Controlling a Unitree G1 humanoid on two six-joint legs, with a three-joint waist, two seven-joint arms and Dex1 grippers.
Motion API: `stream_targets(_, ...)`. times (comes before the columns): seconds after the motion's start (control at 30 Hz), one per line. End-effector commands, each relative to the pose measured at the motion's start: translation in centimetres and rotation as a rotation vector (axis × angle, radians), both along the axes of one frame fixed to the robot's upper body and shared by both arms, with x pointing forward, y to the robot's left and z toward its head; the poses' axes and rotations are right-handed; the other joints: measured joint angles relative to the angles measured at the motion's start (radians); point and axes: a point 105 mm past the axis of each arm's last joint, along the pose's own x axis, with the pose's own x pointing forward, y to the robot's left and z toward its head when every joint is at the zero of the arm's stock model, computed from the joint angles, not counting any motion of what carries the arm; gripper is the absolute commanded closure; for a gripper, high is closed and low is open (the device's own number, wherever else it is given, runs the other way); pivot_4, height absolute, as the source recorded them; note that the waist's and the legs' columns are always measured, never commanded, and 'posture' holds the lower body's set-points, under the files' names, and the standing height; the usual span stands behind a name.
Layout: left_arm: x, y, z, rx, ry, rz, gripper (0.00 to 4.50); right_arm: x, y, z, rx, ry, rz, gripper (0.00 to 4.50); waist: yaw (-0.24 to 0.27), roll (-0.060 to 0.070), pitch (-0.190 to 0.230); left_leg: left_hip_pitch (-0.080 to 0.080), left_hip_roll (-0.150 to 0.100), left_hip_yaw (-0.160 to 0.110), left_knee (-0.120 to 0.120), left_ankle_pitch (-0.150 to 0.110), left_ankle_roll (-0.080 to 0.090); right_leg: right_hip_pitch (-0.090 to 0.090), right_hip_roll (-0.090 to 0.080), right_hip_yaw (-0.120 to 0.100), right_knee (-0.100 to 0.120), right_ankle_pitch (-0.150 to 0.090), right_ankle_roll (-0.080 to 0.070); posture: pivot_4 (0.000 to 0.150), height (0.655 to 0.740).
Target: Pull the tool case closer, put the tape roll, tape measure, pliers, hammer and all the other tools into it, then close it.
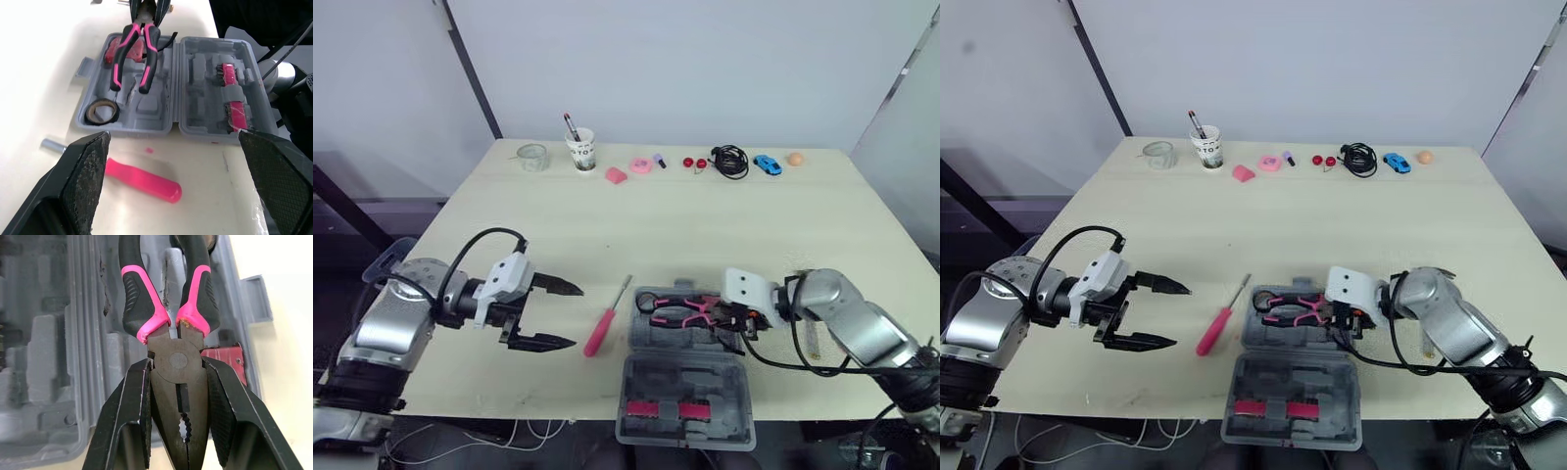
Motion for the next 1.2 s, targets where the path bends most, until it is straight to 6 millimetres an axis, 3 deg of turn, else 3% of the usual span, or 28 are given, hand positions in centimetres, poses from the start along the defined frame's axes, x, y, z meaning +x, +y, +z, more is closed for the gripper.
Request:
stream_targets(0.03, -0.5, 0.2, 1.1, 0.008, -0.022, -0.047, 0.07, 0.1, 0.9, 1.1, -0.025, -0.057, 0.034, 3.54, 0.001, 0.0, 0.0, 0.0, 0.0, 0.0, 0.0, 0.0, 0.0, 0.0, 0.0, 0.0, 0.0, 0.0, 0.0, 0.15, 0.74)
stream_targets(0.27, -0.7, 0.1, 1.0, -0.004, -0.013, -0.04, 0.07, -0.2, 2.3, -0.2, -0.073, -0.05, 0.069, 3.54, -0.003, 0.0, 0.0, 0.0, 0.0, 0.0, 0.0, 0.0, 0.0, 0.0, 0.0, 0.0, 0.0, 0.0, 0.0, 0.15, 0.74)
stream_targets(0.9, -0.6, -0.3, 1.0, -0.01, -0.004, -0.046, 0.07, 0.4, 3.3, -1.6, -0.071, -0.057, 0.063, 3.54, -0.004, 0.0, 0.0, 0.0, 0.0, 0.0, 0.0, 0.0, 0.0, 0.0, 0.0, 0.0, 0.001, 0.0, 0.0, 0.15, 0.74)
stream_targets(0.93, -0.6, -0.2, 1.0, -0.01, -0.004, -0.045, 0.0, 0.4, 3.2, -1.6, -0.07, -0.056, 0.064, 2.53, -0.004, 0.0, 0.0, 0.0, 0.0, 0.0, 0.0, 0.0, 0.0, 0.0, 0.0, 0.0, 0.001, 0.0, 0.0, 0.15, 0.74)
stream_targets(1.1, -0.7, -0.2, 0.9, -0.009, -0.001, -0.042, 0.0, 0.4, 3.1, -1.1, -0.031, -0.057, 0.052, 0.27, -0.004, 0.0, 0.0, 0.0, 0.0, 0.0, 0.0, 0.0, 0.0, 0.0, 0.0, 0.0, 0.001, 0.0, 0.0, 0.15, 0.74)
stream_targets(1.13, -0.7, -0.2, 0.9, -0.009, 0.0, -0.042, 0.0, 0.4, 3.1, -0.9, -0.016, -0.052, 0.047, 0.05, -0.004, 0.0, 0.0, 0.0, 0.0, 0.0, 0.0, 0.0, 0.0, 0.0, 0.0, 0.0, 0.001, 0.0, 0.0, 0.15, 0.74)
stream_targets(1.2, -0.7, -0.1, 0.9, -0.008, 0.0, -0.04, 0.0, 0.4, 3.0, -0.5, 0.018, -0.043, 0.04, 0.05, -0.004, 0.0, 0.0, 0.0, 0.0, 0.0, 0.0, 0.0, 0.0, 0.0, 0.0, 0.0, 0.001, 0.0, 0.0, 0.15, 0.74)
